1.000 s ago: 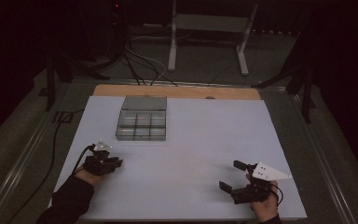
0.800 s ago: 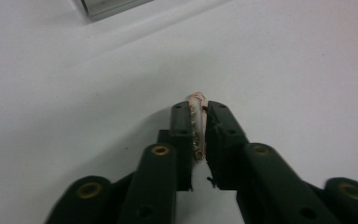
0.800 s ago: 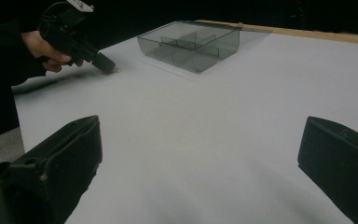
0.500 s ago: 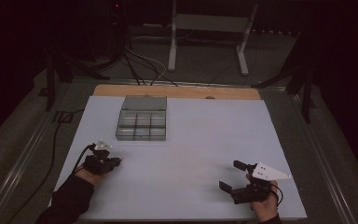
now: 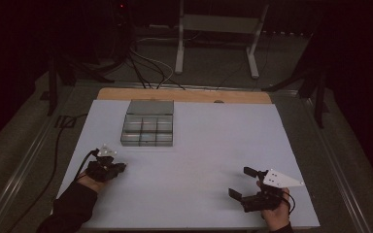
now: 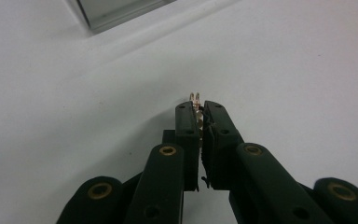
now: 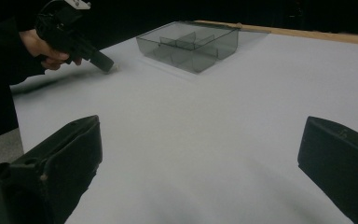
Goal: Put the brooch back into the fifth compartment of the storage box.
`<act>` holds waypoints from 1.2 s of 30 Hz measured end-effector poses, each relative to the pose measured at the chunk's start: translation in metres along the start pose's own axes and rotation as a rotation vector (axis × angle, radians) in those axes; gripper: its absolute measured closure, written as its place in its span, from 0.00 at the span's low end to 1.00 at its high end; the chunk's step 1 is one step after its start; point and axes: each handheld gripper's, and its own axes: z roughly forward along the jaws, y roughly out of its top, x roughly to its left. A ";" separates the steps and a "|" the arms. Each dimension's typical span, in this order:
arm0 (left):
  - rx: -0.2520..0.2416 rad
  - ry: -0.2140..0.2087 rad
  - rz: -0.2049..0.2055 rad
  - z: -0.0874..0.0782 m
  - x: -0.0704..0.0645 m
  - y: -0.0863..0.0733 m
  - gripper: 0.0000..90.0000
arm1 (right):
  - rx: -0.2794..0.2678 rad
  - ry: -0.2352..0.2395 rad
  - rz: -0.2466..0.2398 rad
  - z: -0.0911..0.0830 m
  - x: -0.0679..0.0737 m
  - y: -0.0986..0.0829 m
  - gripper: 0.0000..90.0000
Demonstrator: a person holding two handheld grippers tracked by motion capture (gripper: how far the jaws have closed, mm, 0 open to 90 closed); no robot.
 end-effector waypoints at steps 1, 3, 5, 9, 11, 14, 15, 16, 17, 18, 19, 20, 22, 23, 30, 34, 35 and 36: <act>0.001 -0.001 0.001 0.000 0.000 0.000 0.97 | 0.001 0.000 0.000 0.000 0.000 0.000 0.00; 0.002 -0.004 0.007 0.000 -0.001 0.000 0.97 | 0.001 0.000 0.001 0.000 0.000 0.000 0.00; -0.003 -0.006 0.011 -0.001 -0.002 0.001 0.97 | 0.000 0.000 0.001 0.000 0.000 0.000 0.00; -0.010 -0.008 0.013 -0.003 -0.003 0.002 0.97 | 0.000 0.000 0.001 0.000 0.000 0.000 0.00; -0.018 -0.019 0.013 -0.004 -0.003 0.003 0.97 | 0.001 0.000 0.001 0.000 0.000 0.000 0.00; -0.024 -0.021 0.014 -0.004 -0.004 0.003 0.97 | 0.002 0.000 0.002 0.000 0.000 0.000 0.00; -0.027 -0.021 0.014 -0.005 -0.004 0.003 0.97 | 0.002 0.001 0.002 0.000 0.000 0.000 0.00; -0.028 -0.025 0.013 -0.005 -0.004 0.003 0.97 | 0.002 0.000 0.002 0.000 0.000 0.000 0.00; -0.030 -0.024 0.015 -0.005 -0.004 0.004 0.97 | 0.002 -0.001 0.002 0.000 0.000 0.000 0.00; -0.029 -0.029 0.015 -0.005 -0.004 0.004 0.97 | 0.001 -0.001 0.002 0.000 0.000 0.000 0.00; -0.029 -0.037 0.017 -0.005 -0.004 0.004 0.97 | 0.001 -0.001 0.002 0.000 0.000 0.000 0.00; -0.033 -0.041 0.019 -0.005 -0.004 0.004 0.97 | 0.000 -0.001 0.001 0.000 0.000 0.000 0.00; -0.031 -0.051 0.019 -0.004 -0.004 0.004 0.97 | 0.000 -0.001 0.002 0.000 0.000 0.000 0.00; -0.031 -0.050 0.023 -0.003 -0.005 0.004 0.97 | 0.002 -0.001 0.003 0.000 0.000 0.000 0.00; -0.052 -0.066 0.040 -0.003 -0.006 0.005 0.97 | 0.003 -0.002 0.005 0.000 0.000 0.000 0.00; -0.053 -0.076 0.046 -0.002 -0.007 0.007 0.97 | 0.002 -0.002 0.006 0.000 0.000 0.000 0.00; -0.054 -0.075 0.048 -0.003 -0.007 0.007 0.97 | 0.002 -0.002 0.006 0.000 0.000 0.000 0.00; -0.054 -0.075 0.049 -0.003 -0.008 0.008 0.97 | 0.002 -0.002 0.006 0.000 0.000 0.000 0.00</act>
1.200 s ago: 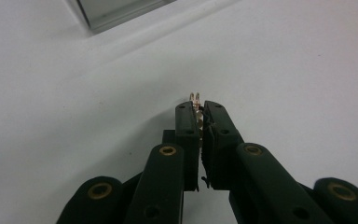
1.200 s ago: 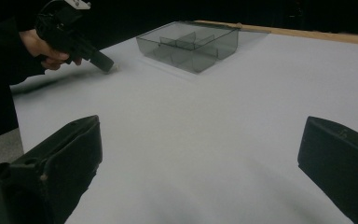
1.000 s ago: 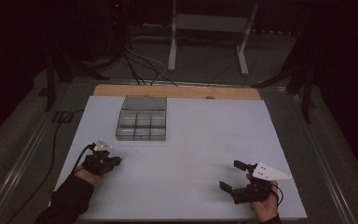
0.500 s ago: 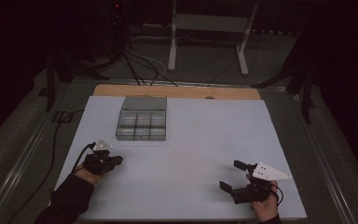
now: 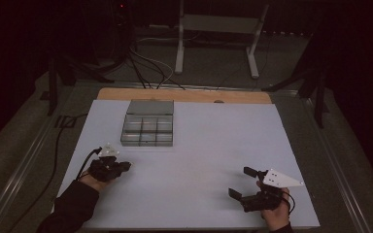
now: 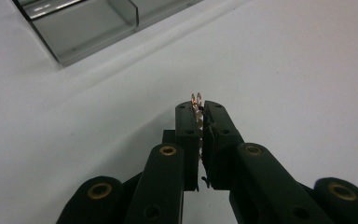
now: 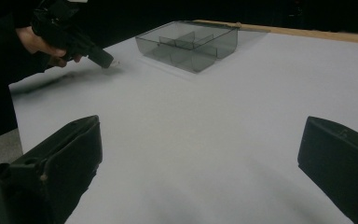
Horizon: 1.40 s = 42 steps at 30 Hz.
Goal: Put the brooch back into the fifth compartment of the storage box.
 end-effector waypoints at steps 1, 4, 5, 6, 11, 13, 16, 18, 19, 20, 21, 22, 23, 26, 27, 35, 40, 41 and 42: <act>0.000 -0.003 0.005 0.000 0.000 0.001 0.97 | 0.000 0.001 0.001 0.000 0.000 0.000 0.00; -0.005 -0.002 0.012 -0.001 -0.001 0.003 0.97 | 0.001 0.000 -0.001 0.000 0.000 0.000 0.00; -0.007 -0.005 0.012 -0.001 -0.001 0.003 0.97 | 0.002 0.000 -0.001 0.001 0.000 0.000 0.00; -0.007 -0.005 0.012 -0.001 -0.001 0.003 0.97 | 0.002 0.000 -0.001 0.001 0.000 0.000 0.00; -0.015 -0.023 0.017 -0.001 -0.001 0.006 0.97 | 0.002 0.000 -0.001 0.001 0.000 0.000 0.00; -0.021 -0.028 0.019 -0.002 -0.002 0.007 0.97 | 0.002 0.000 -0.001 0.001 0.000 0.000 0.00; -0.025 -0.033 0.021 -0.002 -0.002 0.009 0.97 | 0.004 0.000 0.000 0.001 0.000 0.000 0.00; -0.026 -0.036 0.023 -0.003 -0.002 0.011 0.97 | 0.004 0.001 -0.001 0.001 0.000 0.000 0.00; -0.027 -0.038 0.025 -0.003 -0.002 0.011 0.97 | 0.005 0.001 0.000 0.001 0.000 0.000 0.00; -0.029 -0.037 0.026 -0.003 -0.002 0.012 0.97 | 0.004 0.000 -0.001 0.001 0.000 0.000 0.00; -0.029 -0.039 0.027 -0.003 -0.002 0.013 0.97 | 0.005 0.000 -0.001 0.001 0.000 0.000 0.00; -0.031 -0.042 0.031 -0.003 -0.002 0.013 0.97 | 0.004 0.001 0.000 0.001 0.000 0.000 0.00; -0.031 -0.042 0.031 -0.003 -0.002 0.013 0.97 | 0.004 0.001 0.000 0.001 0.000 0.000 0.00; -0.036 -0.046 0.038 -0.003 -0.003 0.016 0.97 | 0.004 0.001 -0.001 0.001 0.000 -0.001 0.00; -0.038 -0.048 0.039 -0.003 -0.003 0.017 0.97 | 0.005 0.000 -0.001 0.001 0.000 -0.001 0.00; -0.048 -0.051 0.044 -0.003 -0.003 0.023 0.97 | 0.007 -0.002 0.000 0.001 0.000 -0.001 0.00; -0.057 -0.056 0.045 -0.004 -0.003 0.026 0.97 | 0.008 0.000 -0.002 0.001 0.000 -0.001 0.00; -0.057 -0.057 0.048 -0.004 -0.003 0.026 0.97 | 0.008 0.000 -0.002 0.001 0.000 -0.001 0.00; -0.059 -0.056 0.049 -0.003 -0.003 0.027 0.97 | 0.008 0.000 -0.002 0.001 0.000 -0.001 0.00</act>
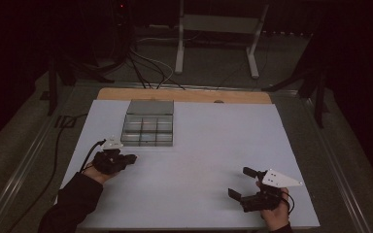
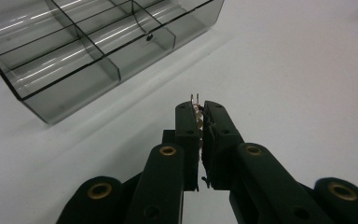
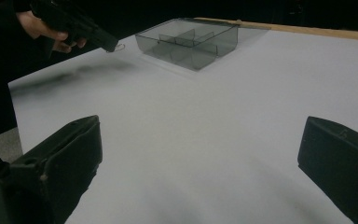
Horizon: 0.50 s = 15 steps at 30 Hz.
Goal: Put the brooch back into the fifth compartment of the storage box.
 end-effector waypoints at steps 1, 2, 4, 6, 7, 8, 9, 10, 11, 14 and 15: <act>0.000 -0.003 0.001 0.000 0.000 0.001 0.97 | 0.000 0.000 0.001 0.000 0.000 0.000 0.00; 0.002 -0.002 0.004 0.001 0.000 0.001 0.97 | 0.000 0.000 0.001 0.000 0.000 0.000 0.00; -0.001 -0.004 0.001 0.001 0.000 0.003 0.97 | -0.001 0.000 0.003 0.000 0.000 0.000 0.00; -0.003 -0.003 0.005 0.001 0.001 0.004 0.97 | -0.001 -0.001 0.003 0.000 0.000 0.000 0.00; -0.005 -0.002 0.007 0.001 0.001 0.005 0.97 | -0.001 -0.001 0.003 0.000 0.000 0.000 0.00; -0.008 -0.003 0.006 0.001 0.002 0.006 0.97 | -0.001 -0.001 0.003 0.000 0.000 0.000 0.00; -0.010 -0.002 0.007 0.001 0.002 0.007 0.97 | -0.001 0.000 0.004 0.000 0.000 0.000 0.00; -0.011 -0.002 0.007 0.001 0.002 0.008 0.97 | -0.001 -0.001 0.004 0.000 0.000 0.000 0.00; -0.012 -0.002 0.009 0.001 0.002 0.009 0.97 | -0.001 -0.001 0.004 0.000 0.000 0.000 0.00; -0.015 -0.003 0.019 0.003 0.002 0.012 0.97 | 0.000 0.000 0.004 0.000 0.000 0.000 0.00; -0.015 -0.005 0.019 0.003 0.001 0.013 0.97 | 0.000 0.000 0.005 0.000 0.000 0.000 0.00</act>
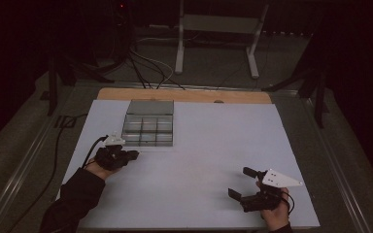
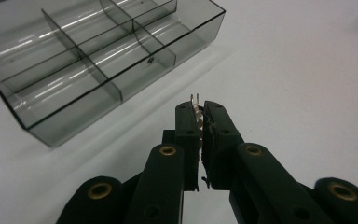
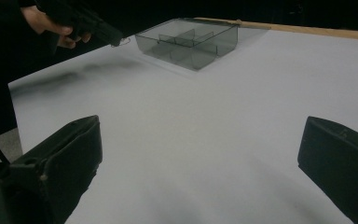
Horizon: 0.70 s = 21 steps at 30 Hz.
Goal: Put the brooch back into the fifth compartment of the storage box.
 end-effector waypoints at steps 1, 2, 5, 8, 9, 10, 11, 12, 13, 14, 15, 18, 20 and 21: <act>-0.003 -0.001 0.003 0.000 0.000 0.001 0.97 | 0.000 0.000 0.001 0.000 0.000 0.000 0.00; -0.005 0.000 0.005 0.000 0.000 0.002 0.97 | 0.001 -0.001 0.001 0.000 0.000 0.000 0.00; -0.011 -0.002 0.004 0.000 0.002 0.005 0.97 | -0.001 -0.001 -0.001 0.000 0.000 0.000 0.00; -0.019 -0.001 0.004 0.000 0.004 0.008 0.97 | 0.001 -0.001 0.001 0.000 0.000 0.000 0.00; -0.022 0.000 0.005 0.000 0.004 0.009 0.97 | 0.001 -0.001 0.001 0.000 0.000 0.000 0.00; -0.024 0.000 0.005 0.001 0.005 0.010 0.97 | 0.002 -0.001 0.001 0.000 0.000 0.000 0.00; -0.025 0.002 0.006 0.001 0.006 0.011 0.97 | 0.001 -0.001 0.002 0.000 0.000 0.000 0.00; -0.025 0.002 0.008 0.001 0.006 0.012 0.97 | 0.001 -0.001 0.002 0.000 0.000 0.000 0.00; -0.029 0.002 0.006 0.002 0.007 0.013 0.97 | 0.000 -0.001 0.002 0.000 0.000 0.000 0.00; -0.028 0.004 0.008 0.003 0.008 0.013 0.97 | 0.000 -0.002 0.002 0.000 0.000 0.000 0.00; -0.030 0.005 0.005 0.003 0.008 0.014 0.97 | -0.001 -0.002 0.003 0.000 0.000 0.000 0.00; -0.035 0.000 0.008 0.005 0.009 0.017 0.97 | -0.001 -0.002 0.004 0.000 0.000 -0.001 0.00; -0.038 0.000 0.009 0.006 0.010 0.019 0.97 | 0.000 -0.004 0.003 0.000 0.000 -0.001 0.00; -0.034 0.001 0.015 0.007 0.011 0.020 0.97 | -0.001 -0.005 0.004 0.000 0.000 -0.001 0.00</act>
